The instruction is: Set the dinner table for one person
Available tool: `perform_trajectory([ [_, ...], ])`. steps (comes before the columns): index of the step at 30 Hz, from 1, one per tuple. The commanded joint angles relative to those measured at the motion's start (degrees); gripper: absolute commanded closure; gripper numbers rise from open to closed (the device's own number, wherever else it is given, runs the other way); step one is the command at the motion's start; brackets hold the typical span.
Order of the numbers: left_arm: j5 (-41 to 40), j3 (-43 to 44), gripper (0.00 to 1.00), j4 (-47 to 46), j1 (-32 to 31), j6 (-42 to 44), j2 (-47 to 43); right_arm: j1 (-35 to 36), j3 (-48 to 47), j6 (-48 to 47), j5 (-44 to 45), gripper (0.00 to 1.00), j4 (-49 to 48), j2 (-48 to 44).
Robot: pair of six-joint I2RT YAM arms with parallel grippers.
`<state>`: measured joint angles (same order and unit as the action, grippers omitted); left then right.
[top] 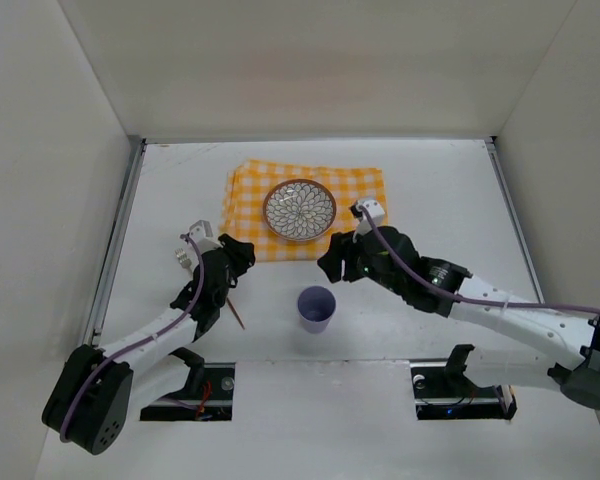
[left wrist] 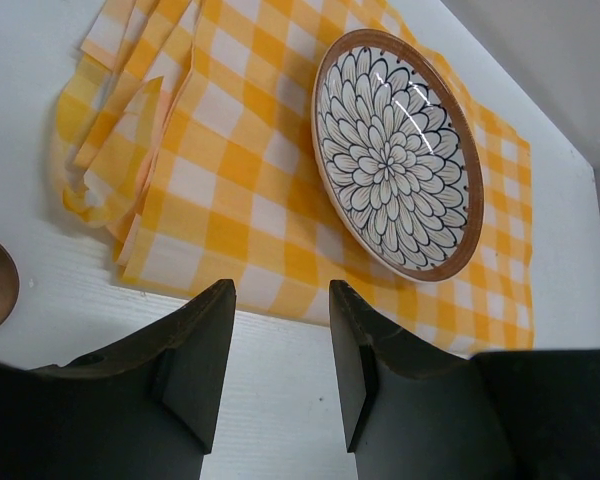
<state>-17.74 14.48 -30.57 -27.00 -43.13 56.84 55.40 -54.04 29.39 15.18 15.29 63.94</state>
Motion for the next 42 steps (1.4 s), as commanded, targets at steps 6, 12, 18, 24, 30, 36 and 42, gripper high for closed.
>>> perform_trajectory([
  [6,-1.42,0.46,0.6,-2.3,-0.9,0.51,-1.03,8.54,-2.91,-2.76,6.79,0.38,16.7,2.94],
  [12,-1.77,0.2,0.59,-2.74,-2.04,1.21,-2.78,10.56,-3.35,-2.41,6.09,0.41,15.3,7.06],
  [18,-1.77,-0.85,0.59,-4.67,-3.71,2.79,-6.12,10.3,-3.96,-1.97,5.39,0.68,11.79,11.73],
  [24,-2.21,-2.79,0.57,-8.1,-5.11,4.2,-9.63,6.71,-5.28,-1.44,6.18,0.88,7.66,8.4],
  [30,-2.04,-2.71,0.56,-9.69,-5.73,4.55,-7.54,-6.72,-8.44,-3.36,4.16,0.88,0.11,8.56],
  [36,-1.95,-2.18,0.55,-9.69,-5.91,4.9,-5.78,-24.22,-18.01,-3.28,2.84,0.88,-5.97,21.9],
  [42,-1.95,-2.09,0.55,-9.69,-5.91,5.17,-5.25,-33.28,-33.47,-3.99,2.84,0.88,-3.17,36.85],
])
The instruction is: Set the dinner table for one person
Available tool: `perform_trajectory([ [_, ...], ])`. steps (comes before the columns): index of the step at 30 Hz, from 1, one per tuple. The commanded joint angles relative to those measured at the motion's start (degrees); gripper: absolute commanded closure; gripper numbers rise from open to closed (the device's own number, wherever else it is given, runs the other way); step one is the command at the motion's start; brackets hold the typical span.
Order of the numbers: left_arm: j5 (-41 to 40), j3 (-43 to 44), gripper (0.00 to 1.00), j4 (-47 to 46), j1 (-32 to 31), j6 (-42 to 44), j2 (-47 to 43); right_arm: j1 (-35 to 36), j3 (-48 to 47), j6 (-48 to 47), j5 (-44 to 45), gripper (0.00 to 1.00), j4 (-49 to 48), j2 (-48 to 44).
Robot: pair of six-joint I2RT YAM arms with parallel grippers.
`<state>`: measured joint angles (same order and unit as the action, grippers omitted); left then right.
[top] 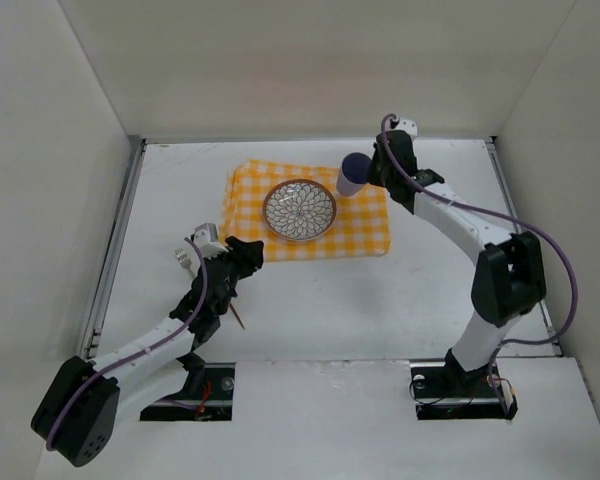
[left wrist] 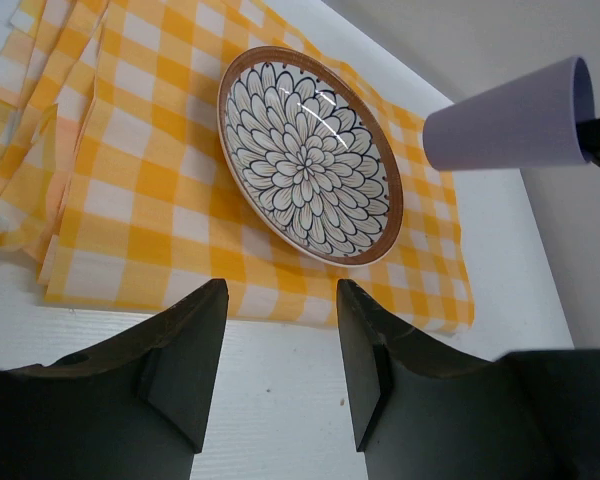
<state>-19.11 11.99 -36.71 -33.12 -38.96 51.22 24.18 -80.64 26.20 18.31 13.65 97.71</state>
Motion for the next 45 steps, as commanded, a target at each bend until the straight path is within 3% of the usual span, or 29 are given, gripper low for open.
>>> perform_trajectory([
  [1,-0.4,0.49,0.55,-3.55,0.3,0.82,0.72,-2.78,-9.42,-0.88,-0.29,0.88,-0.3,5.01],
  [8,0.04,1.02,0.54,-3.46,0.47,0.73,2.56,-4.72,-19.46,-2.02,1.73,0.87,5.07,14.34],
  [23,1.01,1.28,0.54,-3.19,1.79,0.11,3.8,-5.77,-22.01,-1.67,2.35,0.84,7.27,19.53],
  [25,1.01,1.37,0.54,-3.19,1.44,0.11,3.71,-5.77,-22.02,-1.32,2.18,0.8,7.27,19.8],
  [29,0.83,1.37,0.54,-3.19,1.88,0.03,4.06,-5.6,-22.19,-1.06,2.09,0.61,7.27,19.89],
  [33,0.13,2.16,0.53,-0.65,1.62,0.37,3.1,-5.51,-20.79,-0.45,2.09,0.51,6.65,17.52],
  [38,-3.82,3.39,0.5,2.07,1.18,1.08,4.15,-5.51,-15.79,-0.18,0.33,0.5,3.94,10.68],
  [45,-9.27,6.81,0.49,9.27,0.04,1.69,5.91,-5.51,-1.39,2.01,-2.13,0.43,-2.47,-4.0],
])
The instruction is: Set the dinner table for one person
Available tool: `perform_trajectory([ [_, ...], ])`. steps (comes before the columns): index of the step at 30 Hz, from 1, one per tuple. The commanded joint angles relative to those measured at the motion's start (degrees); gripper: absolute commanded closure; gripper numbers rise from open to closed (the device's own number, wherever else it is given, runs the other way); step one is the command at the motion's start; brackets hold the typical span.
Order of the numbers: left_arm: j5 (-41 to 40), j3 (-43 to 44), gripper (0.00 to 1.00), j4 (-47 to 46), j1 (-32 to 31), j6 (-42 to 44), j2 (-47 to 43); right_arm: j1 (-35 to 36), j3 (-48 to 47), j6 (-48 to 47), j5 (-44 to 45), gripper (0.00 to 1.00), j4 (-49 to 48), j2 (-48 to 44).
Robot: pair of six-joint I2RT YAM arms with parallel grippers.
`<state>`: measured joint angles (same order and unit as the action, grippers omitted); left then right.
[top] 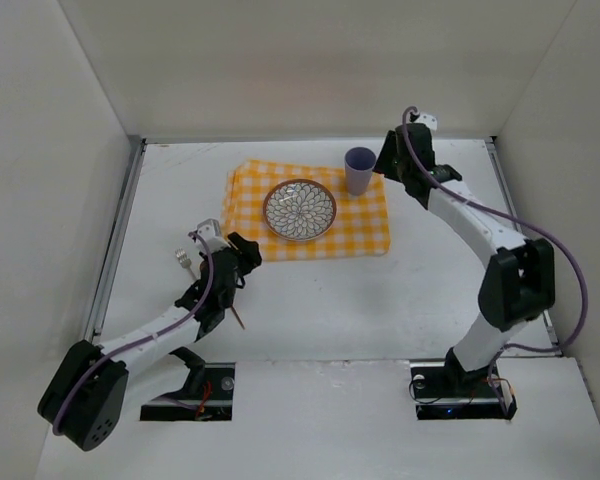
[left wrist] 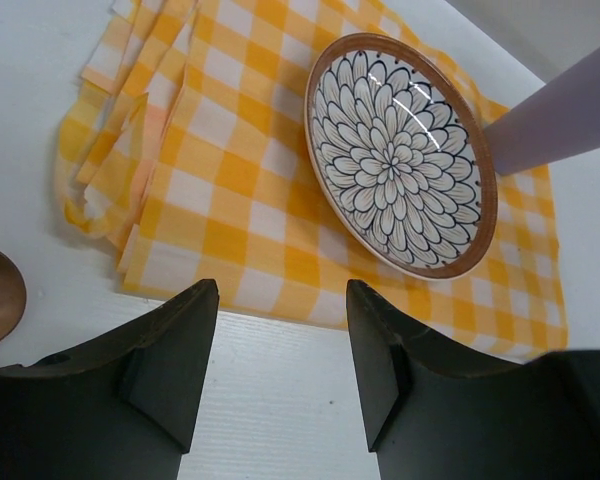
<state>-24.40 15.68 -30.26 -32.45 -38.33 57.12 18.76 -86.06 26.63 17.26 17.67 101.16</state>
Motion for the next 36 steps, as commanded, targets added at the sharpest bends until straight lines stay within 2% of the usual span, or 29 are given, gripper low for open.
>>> perform_trajectory([
  [1,-4.42,3.65,0.49,3.88,-0.9,1.06,-0.17,0.0,7.02,1.93,-1.43,0.43,-7.99,-10.0],
  [4,-6.79,5.93,0.54,8.36,-1.78,1.67,-1.31,1.14,16.77,3.6,-3.54,0.43,-13.69,-17.38],
  [5,-7.32,6.55,0.55,9.77,-2.05,1.76,-1.66,1.66,20.37,4.3,-4.33,0.46,-15.98,-19.67],
  [7,-8.38,7.78,0.57,14.15,-2.14,1.68,-2.54,3.07,27.14,5.79,-5.74,0.56,-20.46,-23.89],
  [10,-8.91,9.89,0.58,22.41,-1.79,1.15,-3.68,5.96,34.71,7.55,-6.18,0.82,-24.08,-28.29],
  [12,-9.61,10.59,0.58,27.68,-1.61,0.8,-4.82,8.77,38.84,8.08,-5.92,0.9,-24.96,-30.58],
  [16,-11.8,10.68,0.59,36.92,-1.17,-1.48,-6.58,13.79,44.74,7.56,-5.3,0.89,-25.67,-34.62],
  [20,-11.19,11.56,0.6,43.61,-0.99,-4.91,-5.19,16.25,49.22,6.68,-5.22,0.76,-27.42,-37.96],
  [26,-10.75,13.23,0.61,46.6,-0.47,-6.58,0.87,16.7,55.3,10.28,-5.3,0.77,-34.89,-36.49],
  [32,-10.14,13.67,0.68,49.59,-0.29,-10.09,3.61,17.23,54.77,10.19,-5.92,0.75,-34.72,-35.42],
  [36,-8.91,12.27,0.69,50.21,-0.12,-12.99,4.75,17.23,54.86,10.11,-6.09,0.74,-34.72,-35.51],
])
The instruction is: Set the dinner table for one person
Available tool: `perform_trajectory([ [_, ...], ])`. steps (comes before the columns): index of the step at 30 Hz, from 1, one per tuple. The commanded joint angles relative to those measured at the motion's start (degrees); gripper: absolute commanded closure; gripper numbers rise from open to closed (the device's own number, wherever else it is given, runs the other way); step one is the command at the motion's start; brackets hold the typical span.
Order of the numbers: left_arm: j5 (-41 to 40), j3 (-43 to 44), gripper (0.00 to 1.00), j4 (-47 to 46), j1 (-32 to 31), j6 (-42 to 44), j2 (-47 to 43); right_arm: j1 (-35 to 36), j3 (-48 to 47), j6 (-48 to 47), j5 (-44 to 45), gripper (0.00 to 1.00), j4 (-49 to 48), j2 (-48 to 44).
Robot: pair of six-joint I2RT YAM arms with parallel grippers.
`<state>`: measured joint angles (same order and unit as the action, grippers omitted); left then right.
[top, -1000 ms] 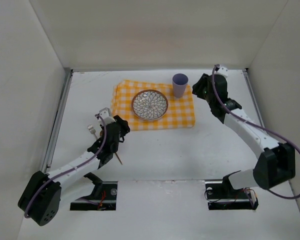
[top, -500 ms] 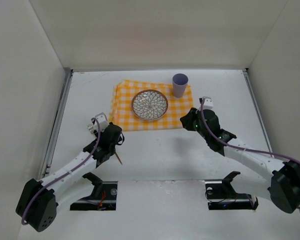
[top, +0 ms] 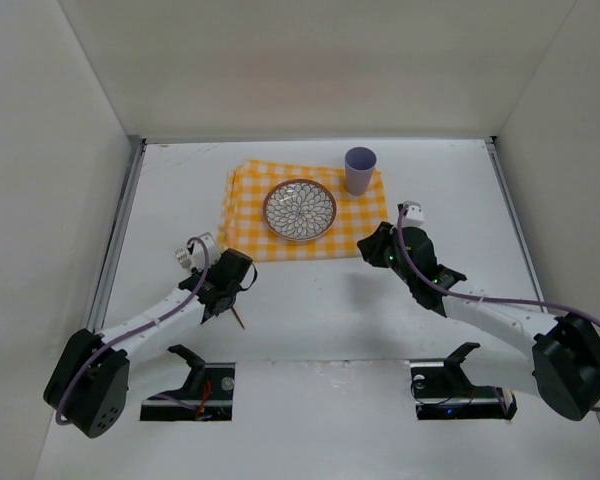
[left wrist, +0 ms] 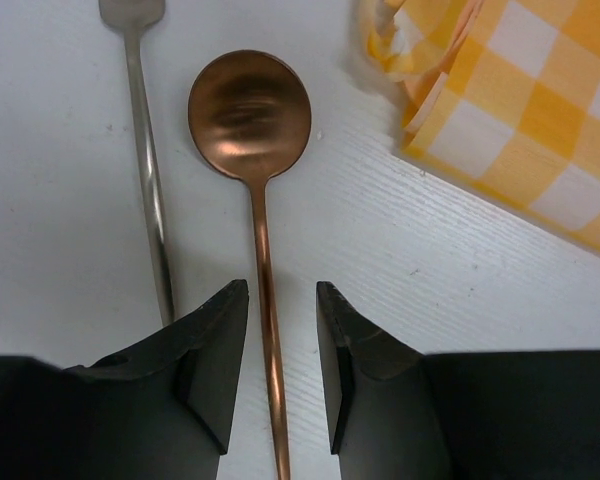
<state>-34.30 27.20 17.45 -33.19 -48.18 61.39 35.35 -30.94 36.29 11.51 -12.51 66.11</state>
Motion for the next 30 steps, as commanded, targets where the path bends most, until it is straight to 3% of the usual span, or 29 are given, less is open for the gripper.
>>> perform_trajectory([
  [1,1.69,0.57,0.7,2.59,0.8,-3.75,0.75,0.64,-0.18,0.53,-0.35,0.74,-4.62,-0.54],
  [16,6.09,-2.85,0.79,-0.49,3.17,-5.07,2.69,-0.59,-0.17,0.97,-0.52,0.73,-3.92,-0.01],
  [20,6.71,-3.9,0.91,-0.75,4.32,-4.9,1.64,-0.86,-0.26,0.97,-0.52,0.73,-3.05,-0.27],
  [25,6.36,-4.09,0.99,0.56,5.73,-2.72,-6.17,-2.35,1.14,0.97,2.29,0.6,-3.31,-2.56],
  [30,1.71,4.59,1.0,8.2,2.05,0.19,-15.06,-3.05,2.37,1.76,3.43,0.46,-4.1,-4.41],
])
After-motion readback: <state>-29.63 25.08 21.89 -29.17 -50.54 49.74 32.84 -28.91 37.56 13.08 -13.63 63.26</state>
